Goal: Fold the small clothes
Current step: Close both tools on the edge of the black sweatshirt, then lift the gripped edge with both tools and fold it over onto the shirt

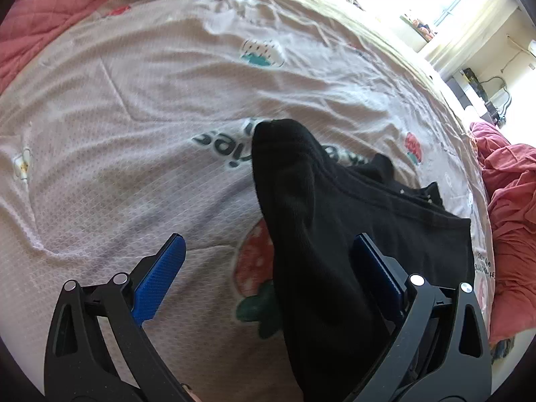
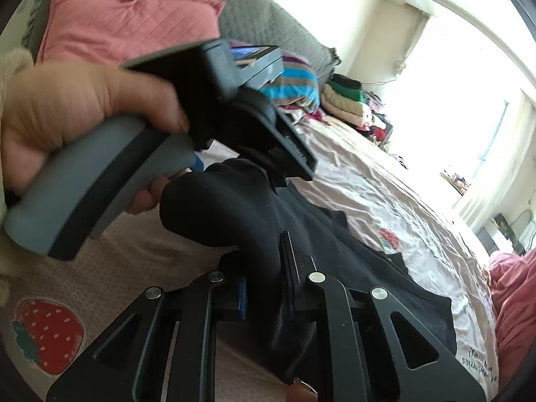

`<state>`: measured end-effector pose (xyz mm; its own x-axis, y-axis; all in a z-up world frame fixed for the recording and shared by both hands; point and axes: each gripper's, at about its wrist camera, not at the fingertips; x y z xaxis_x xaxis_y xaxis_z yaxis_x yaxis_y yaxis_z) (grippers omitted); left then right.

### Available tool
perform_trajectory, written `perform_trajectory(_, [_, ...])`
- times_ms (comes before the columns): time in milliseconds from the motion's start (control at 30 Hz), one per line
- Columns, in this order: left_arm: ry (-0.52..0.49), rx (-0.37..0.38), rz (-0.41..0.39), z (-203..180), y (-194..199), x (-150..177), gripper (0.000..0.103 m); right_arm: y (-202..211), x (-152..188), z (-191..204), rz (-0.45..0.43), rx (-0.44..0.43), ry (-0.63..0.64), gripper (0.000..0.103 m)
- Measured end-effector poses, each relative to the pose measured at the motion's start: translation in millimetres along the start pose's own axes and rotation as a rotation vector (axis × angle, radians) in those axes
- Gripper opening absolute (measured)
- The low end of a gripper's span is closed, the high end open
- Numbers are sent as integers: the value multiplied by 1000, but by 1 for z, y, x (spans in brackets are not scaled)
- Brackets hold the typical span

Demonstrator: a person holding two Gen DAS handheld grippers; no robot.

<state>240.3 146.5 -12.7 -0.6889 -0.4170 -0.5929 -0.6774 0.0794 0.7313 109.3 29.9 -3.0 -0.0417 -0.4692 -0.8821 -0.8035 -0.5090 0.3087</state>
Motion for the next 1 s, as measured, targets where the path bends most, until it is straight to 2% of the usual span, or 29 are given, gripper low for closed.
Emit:
perform_trajectory(67, [12,22,-15,-6,4,-1,84,6,0,-7,-14,17,-24,14])
perform_trajectory(133, [14,66,-26,-18,9,-3,57,14,-1,-16,-23,37,-59,14])
perform_trajectory(167, [8,75,-30,-24,12,-3,52,17,-1,-19,-26,44,-75,14])
perform_trajectory(233, [-15,93,-40,-38,18,-3,33,23,-1,-28,-34,61,-114,14])
perform_trajectory(333, [-55,104,-63,-59,30,-5,22,32,0,-37,-54,82,-160,14])
perform_trajectory(633, [-151,136,-122,-121,64,-8,19,67,7,-77,-124,151,-303,13])
perform_trajectory(1000, [-246,144,-119,-190,69,4,19,95,32,-119,-125,209,-484,13])
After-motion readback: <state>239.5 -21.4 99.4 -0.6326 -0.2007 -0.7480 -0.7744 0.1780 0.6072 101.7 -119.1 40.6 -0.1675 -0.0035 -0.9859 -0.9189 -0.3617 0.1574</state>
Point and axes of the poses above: each gripper's, at about its wrist camera, not at the fingertips, and y roughly against the way its jaws point, z to its left, x to its underside, and after that the axes turned 13 degrees about -z, right-handed
